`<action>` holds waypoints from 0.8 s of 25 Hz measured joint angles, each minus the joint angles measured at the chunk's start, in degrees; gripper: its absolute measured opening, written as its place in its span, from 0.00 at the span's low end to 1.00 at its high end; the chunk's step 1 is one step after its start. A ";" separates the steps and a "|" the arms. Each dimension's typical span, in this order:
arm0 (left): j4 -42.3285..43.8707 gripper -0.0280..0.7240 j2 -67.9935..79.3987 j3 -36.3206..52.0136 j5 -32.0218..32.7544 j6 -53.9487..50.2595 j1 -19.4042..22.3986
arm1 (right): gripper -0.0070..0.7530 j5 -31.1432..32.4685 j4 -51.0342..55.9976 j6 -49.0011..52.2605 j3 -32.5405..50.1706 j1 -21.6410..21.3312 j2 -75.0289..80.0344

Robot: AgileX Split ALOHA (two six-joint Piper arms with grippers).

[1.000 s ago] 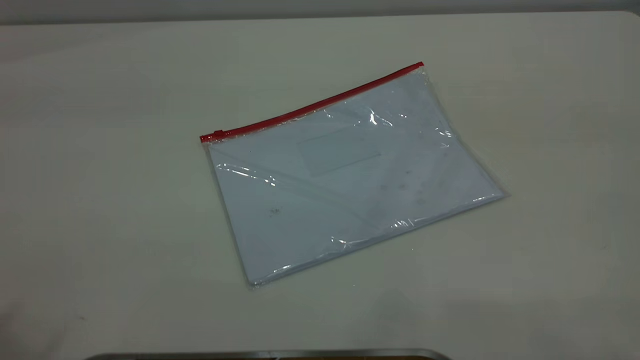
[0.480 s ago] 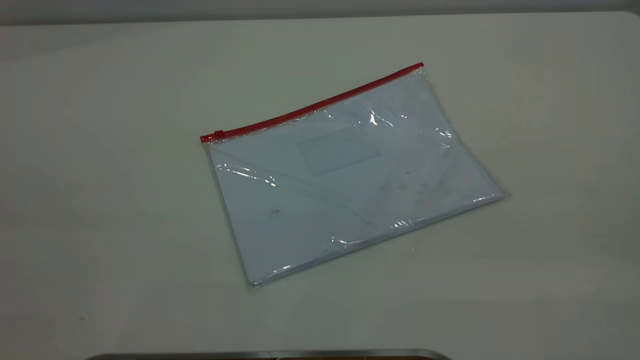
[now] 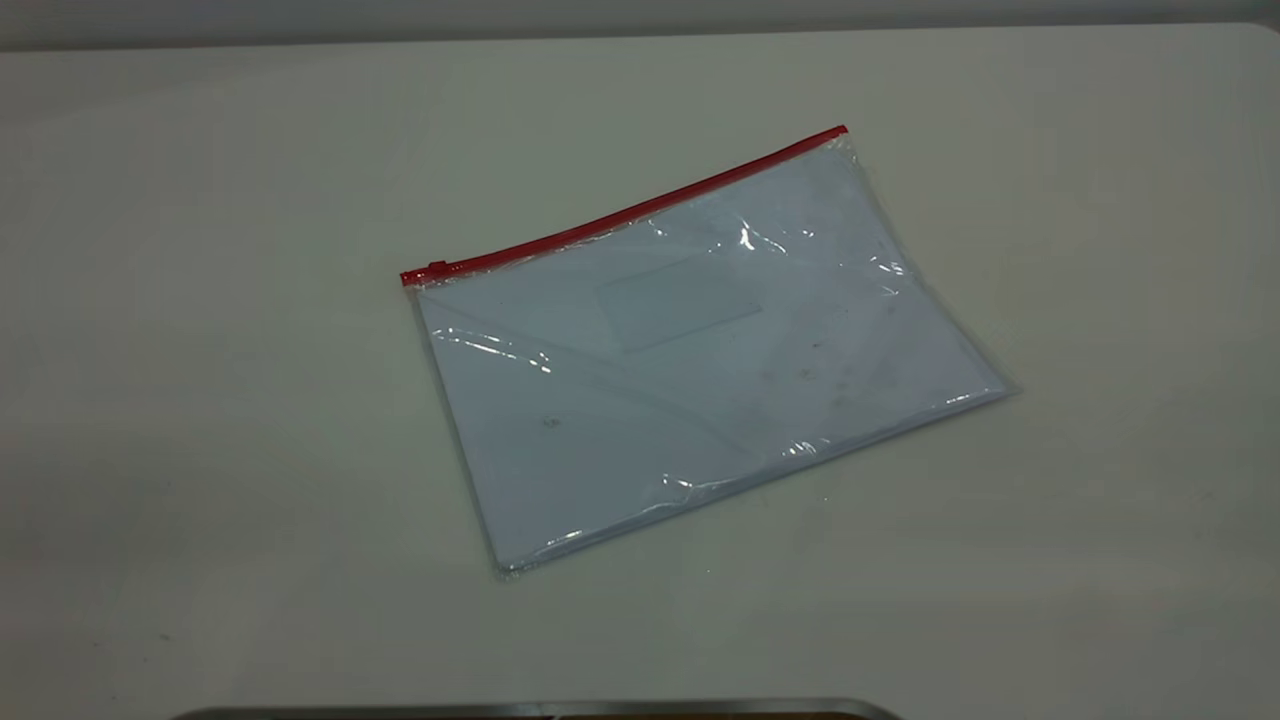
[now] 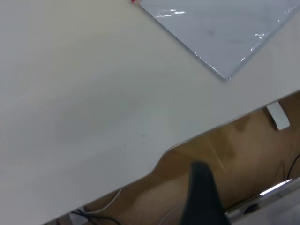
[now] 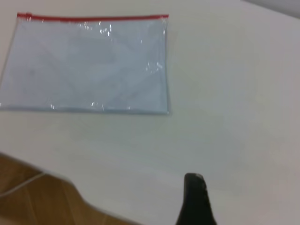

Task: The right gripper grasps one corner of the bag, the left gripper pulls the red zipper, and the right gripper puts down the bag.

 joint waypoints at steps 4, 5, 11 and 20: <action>0.00 0.82 -0.11 0.72 -0.31 -0.45 0.00 | 0.78 -1.03 -1.86 3.04 0.64 0.00 -0.12; 0.00 0.82 -0.11 1.25 -0.54 -0.58 0.00 | 0.78 -1.18 -2.57 4.08 0.64 0.00 -0.20; 1.06 0.82 -0.11 2.08 -1.42 -3.26 0.00 | 0.78 -1.40 -4.05 6.35 0.66 0.00 -0.20; 1.11 0.82 -0.62 2.08 -1.60 -3.46 0.00 | 0.78 -1.40 -4.15 6.53 0.66 0.00 -0.20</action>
